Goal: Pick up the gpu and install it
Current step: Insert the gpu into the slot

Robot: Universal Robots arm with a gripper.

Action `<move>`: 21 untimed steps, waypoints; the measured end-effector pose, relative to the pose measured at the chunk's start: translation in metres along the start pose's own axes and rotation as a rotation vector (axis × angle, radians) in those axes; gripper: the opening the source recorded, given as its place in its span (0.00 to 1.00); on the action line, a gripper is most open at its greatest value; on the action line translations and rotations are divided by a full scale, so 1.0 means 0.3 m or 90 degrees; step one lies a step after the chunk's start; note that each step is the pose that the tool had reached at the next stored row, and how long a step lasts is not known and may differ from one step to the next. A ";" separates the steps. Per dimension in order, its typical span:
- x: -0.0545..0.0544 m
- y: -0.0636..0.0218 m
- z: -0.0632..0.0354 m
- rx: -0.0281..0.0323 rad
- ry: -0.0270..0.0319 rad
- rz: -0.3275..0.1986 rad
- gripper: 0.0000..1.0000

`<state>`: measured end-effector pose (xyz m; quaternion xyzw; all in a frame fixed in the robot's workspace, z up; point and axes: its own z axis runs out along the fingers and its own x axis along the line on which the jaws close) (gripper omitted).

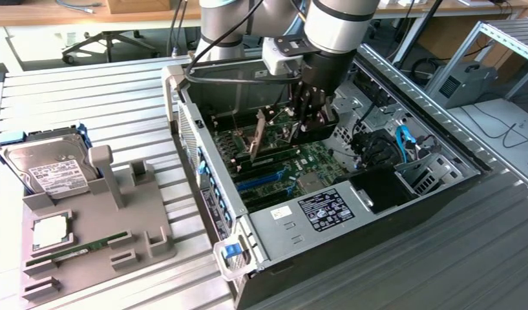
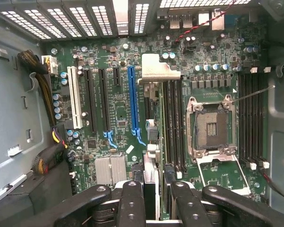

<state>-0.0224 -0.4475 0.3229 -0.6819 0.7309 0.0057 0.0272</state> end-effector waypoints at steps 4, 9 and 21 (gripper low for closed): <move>0.002 0.006 0.001 0.0000 0.0000 0.000 0.27; 0.014 0.010 0.001 0.0000 0.0000 0.000 0.27; 0.020 0.011 0.001 0.0000 0.0000 0.000 0.27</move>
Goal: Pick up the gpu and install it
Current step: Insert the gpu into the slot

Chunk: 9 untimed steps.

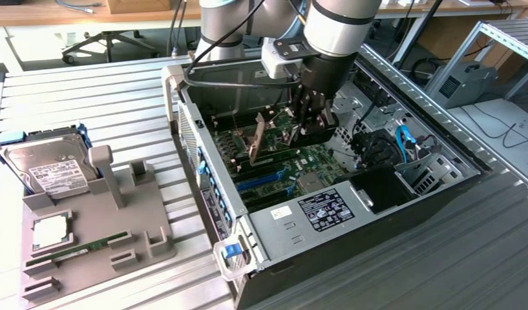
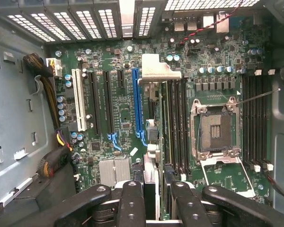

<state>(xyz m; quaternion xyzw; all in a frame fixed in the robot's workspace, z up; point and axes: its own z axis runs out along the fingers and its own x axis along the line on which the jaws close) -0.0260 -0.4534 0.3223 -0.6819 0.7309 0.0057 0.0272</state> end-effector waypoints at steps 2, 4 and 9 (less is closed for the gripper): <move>0.002 0.002 0.000 0.0000 0.0000 0.000 0.27; 0.005 0.006 0.000 0.0000 0.0000 0.000 0.27; 0.014 0.020 0.000 0.0000 0.0000 0.000 0.27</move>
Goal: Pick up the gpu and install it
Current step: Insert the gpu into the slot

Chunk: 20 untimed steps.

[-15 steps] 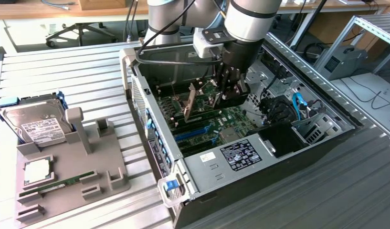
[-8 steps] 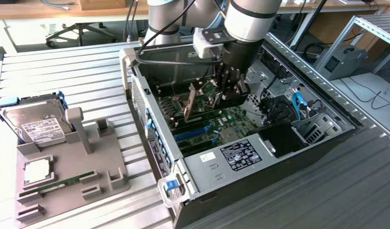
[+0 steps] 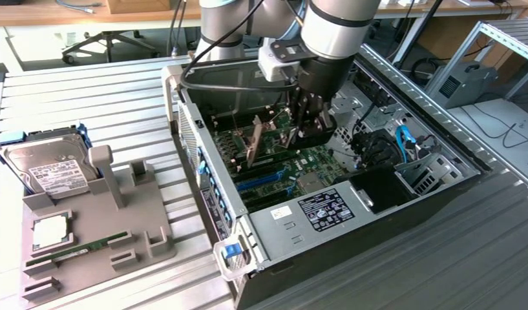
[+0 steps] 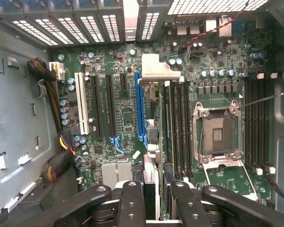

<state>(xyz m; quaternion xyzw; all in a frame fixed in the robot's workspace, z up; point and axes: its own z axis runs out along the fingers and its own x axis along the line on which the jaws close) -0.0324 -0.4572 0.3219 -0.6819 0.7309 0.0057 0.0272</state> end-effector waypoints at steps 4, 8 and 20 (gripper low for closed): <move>0.006 0.005 0.002 0.0000 -0.0001 0.000 0.27; 0.010 0.008 0.004 0.0000 -0.0001 0.000 0.27; 0.015 0.011 0.008 0.0000 0.0000 0.000 0.27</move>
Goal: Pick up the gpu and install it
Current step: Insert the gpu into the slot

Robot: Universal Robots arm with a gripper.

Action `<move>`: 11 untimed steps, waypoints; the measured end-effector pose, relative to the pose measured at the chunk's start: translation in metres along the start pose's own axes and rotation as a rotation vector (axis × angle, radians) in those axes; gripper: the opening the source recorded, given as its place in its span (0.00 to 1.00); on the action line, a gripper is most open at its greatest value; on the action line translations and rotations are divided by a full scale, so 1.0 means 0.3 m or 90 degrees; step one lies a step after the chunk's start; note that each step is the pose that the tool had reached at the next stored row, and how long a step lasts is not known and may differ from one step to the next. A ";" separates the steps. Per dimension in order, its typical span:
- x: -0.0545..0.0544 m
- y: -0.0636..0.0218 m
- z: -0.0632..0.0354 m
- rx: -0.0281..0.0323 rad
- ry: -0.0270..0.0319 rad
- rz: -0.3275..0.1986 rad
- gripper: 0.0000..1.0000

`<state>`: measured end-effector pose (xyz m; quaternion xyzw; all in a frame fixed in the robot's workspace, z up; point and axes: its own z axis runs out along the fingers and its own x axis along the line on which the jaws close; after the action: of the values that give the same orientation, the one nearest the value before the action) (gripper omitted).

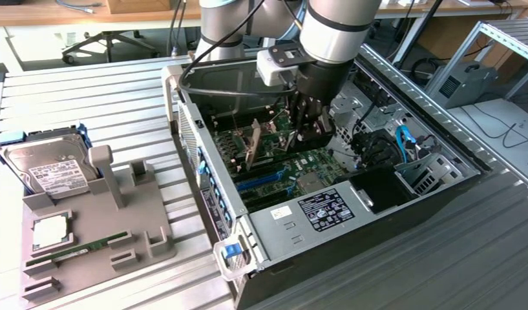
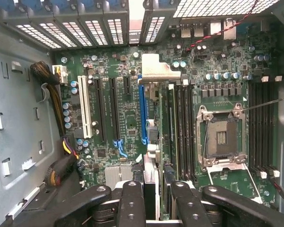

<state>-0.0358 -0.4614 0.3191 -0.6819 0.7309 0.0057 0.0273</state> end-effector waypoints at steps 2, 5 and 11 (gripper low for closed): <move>0.001 0.000 0.001 0.0000 0.0000 0.000 0.27; 0.002 0.002 0.002 0.0000 0.0000 0.000 0.27; 0.004 0.022 0.003 0.0000 0.0000 0.000 0.27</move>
<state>-0.0424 -0.4621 0.3179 -0.6819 0.7309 0.0057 0.0272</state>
